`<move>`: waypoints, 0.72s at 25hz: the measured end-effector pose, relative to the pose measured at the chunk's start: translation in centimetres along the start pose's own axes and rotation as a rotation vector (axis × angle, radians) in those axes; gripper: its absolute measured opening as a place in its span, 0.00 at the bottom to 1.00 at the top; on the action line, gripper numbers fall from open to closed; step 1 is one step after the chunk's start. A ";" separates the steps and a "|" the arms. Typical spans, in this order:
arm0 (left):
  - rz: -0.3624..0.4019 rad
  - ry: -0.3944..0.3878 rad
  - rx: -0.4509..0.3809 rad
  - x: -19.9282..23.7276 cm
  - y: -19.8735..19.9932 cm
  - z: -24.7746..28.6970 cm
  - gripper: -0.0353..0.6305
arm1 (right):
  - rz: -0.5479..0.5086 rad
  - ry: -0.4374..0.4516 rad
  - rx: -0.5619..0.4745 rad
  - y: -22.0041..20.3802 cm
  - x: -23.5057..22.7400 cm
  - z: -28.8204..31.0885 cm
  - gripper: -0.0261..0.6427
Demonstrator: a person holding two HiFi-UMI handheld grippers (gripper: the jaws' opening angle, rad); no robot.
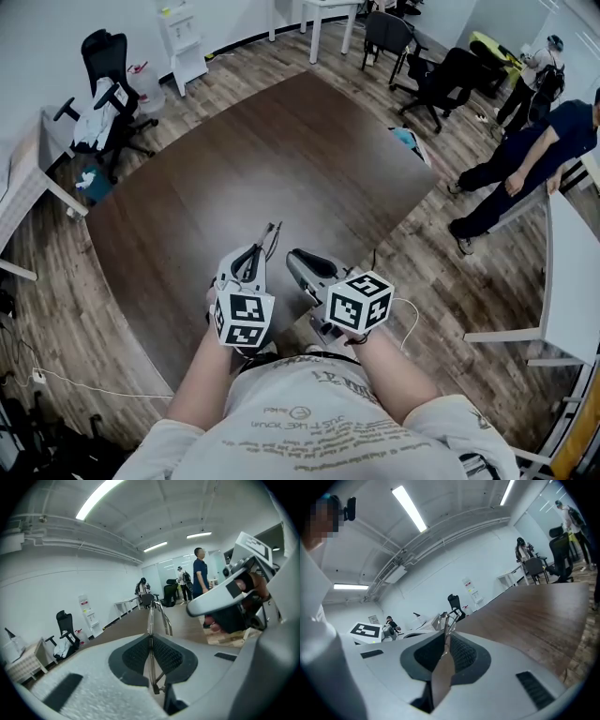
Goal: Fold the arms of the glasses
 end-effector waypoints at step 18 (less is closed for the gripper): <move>0.473 0.145 0.260 4.3 -13.0 11.0 0.11 | -0.036 -0.230 0.029 -1.5 -1.2 -1.0 0.06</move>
Point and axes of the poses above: the fingertips, and each gripper's own axes: z forward along the fingers, x to its left, y out of its top, the point moved 1 cm from there along -z, backward along the fingers, and after that the axes turned 9 degrees about y, right-handed, at the moved point
